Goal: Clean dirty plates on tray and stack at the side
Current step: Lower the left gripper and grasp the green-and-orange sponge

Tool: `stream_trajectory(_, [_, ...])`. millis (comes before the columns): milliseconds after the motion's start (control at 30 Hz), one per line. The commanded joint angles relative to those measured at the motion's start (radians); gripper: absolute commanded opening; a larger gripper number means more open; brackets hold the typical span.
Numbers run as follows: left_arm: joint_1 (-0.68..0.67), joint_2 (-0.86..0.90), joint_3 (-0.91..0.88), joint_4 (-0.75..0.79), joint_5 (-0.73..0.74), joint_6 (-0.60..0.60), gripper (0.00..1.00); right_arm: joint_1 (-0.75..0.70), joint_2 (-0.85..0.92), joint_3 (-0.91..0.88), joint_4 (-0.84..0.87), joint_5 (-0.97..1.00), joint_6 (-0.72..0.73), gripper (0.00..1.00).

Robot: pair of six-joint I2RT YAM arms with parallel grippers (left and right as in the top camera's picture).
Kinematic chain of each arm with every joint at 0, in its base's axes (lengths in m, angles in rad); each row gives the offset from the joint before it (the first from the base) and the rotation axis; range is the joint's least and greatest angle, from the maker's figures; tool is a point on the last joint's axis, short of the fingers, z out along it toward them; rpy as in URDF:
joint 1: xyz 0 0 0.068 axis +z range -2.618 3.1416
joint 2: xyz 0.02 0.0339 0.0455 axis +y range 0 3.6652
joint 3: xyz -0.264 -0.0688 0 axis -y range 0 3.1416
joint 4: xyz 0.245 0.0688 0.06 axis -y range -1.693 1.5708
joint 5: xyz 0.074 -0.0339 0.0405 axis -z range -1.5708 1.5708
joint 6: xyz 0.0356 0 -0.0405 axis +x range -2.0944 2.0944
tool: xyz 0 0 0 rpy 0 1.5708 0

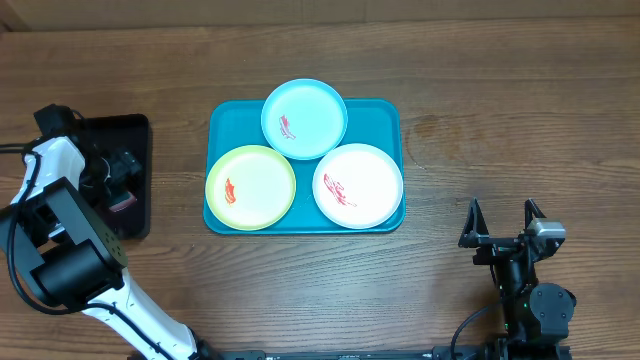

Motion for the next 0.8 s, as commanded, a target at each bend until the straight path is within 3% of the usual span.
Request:
stream_trajectory(0, [0.001, 0.035, -0.016, 0.019, 0.003, 0.062, 0.69, -0.002, -0.01, -0.01, 0.008, 0.005, -0.004, 1.0])
stream_trajectory(100, [0.001, 0.035, -0.016, 0.028, 0.003, 0.092, 0.06, -0.002, -0.01, -0.01, 0.008, 0.005, -0.004, 1.0])
stream_trajectory(133, [0.001, 0.035, -0.016, 0.029, 0.002, 0.091, 0.04, -0.002, -0.01, -0.01, 0.008, 0.005, -0.004, 1.0])
stream_trajectory(267, [0.001, 0.035, -0.016, 0.006, 0.002, 0.091, 0.04, -0.002, -0.01, -0.01, 0.008, 0.005, -0.004, 1.0])
stream_trajectory(300, [0.001, 0.035, -0.016, -0.005, 0.002, 0.091, 0.26, -0.002, -0.01, -0.01, 0.008, 0.005, -0.004, 1.0])
stream_trajectory(333, [0.001, 0.035, -0.016, -0.019, 0.005, 0.091, 0.64, -0.002, -0.01, -0.01, 0.008, 0.005, -0.004, 1.0])
stream_trajectory(367, [0.001, 0.035, -0.016, -0.036, 0.006, 0.09, 0.96, -0.002, -0.01, -0.01, 0.008, 0.005, -0.004, 1.0])
stream_trajectory(400, [0.001, 0.035, -0.016, -0.062, 0.008, 0.091, 1.0, -0.002, -0.01, -0.01, 0.008, 0.005, -0.004, 1.0])
stream_trajectory(600, [0.0, 0.035, -0.016, -0.156, 0.009, 0.09, 1.0, -0.002, -0.01, -0.011, 0.008, 0.005, -0.004, 1.0])
stream_trajectory(700, [0.0, 0.035, -0.016, -0.177, 0.008, 0.09, 0.78, -0.002, -0.01, -0.01, 0.008, 0.005, -0.004, 1.0])
stream_trajectory(767, [0.0, 0.035, -0.016, -0.18, 0.005, 0.09, 0.53, -0.002, -0.01, -0.01, 0.008, 0.005, -0.004, 1.0])
